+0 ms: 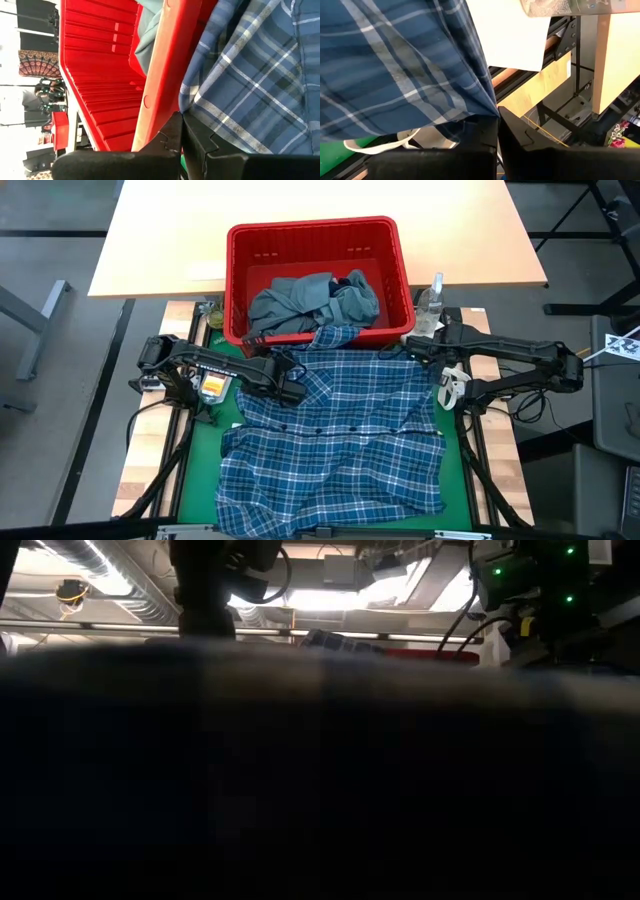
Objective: Fold Laundry from Bin
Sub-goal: Fold the blue shirt
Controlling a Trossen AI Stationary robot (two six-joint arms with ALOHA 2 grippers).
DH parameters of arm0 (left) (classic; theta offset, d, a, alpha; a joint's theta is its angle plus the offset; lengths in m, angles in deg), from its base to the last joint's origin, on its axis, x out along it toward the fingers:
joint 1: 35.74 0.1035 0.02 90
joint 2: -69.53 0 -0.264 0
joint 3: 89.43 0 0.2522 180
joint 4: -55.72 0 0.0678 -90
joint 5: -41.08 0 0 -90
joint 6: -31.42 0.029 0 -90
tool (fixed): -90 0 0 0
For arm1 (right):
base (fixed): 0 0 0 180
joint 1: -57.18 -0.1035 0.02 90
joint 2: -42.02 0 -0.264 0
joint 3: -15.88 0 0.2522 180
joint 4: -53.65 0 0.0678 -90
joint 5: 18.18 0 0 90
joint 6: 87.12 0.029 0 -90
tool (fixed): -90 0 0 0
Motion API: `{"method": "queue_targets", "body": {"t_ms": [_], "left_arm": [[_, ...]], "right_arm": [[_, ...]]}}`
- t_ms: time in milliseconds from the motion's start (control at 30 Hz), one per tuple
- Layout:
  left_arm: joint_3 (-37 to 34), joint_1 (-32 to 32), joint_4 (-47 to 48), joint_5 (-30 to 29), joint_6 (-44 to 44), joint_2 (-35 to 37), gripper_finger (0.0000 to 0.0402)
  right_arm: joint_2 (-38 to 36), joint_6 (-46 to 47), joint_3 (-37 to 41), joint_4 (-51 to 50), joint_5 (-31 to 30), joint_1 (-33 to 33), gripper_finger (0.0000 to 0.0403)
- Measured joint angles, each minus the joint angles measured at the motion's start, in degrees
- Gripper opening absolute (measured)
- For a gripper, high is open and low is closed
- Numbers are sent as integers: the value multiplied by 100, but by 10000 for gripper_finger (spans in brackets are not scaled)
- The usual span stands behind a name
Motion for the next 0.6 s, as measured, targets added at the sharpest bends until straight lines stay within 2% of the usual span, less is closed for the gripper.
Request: {"method": "queue_targets", "body": {"t_ms": [133,267,467,600], "left_arm": [[0,0,-2,-2,0,0,2],[0,2,0,-2,0,0,29],[0,4,2,4,-168,1,91],[4,-39,48,24,-218,0,116]], "right_arm": [[0,-144,0,0,44,0,5],[0,-147,0,0,68,0,15],[0,-145,0,-9,92,1,85],[0,-143,0,-9,0,2,127]]}}
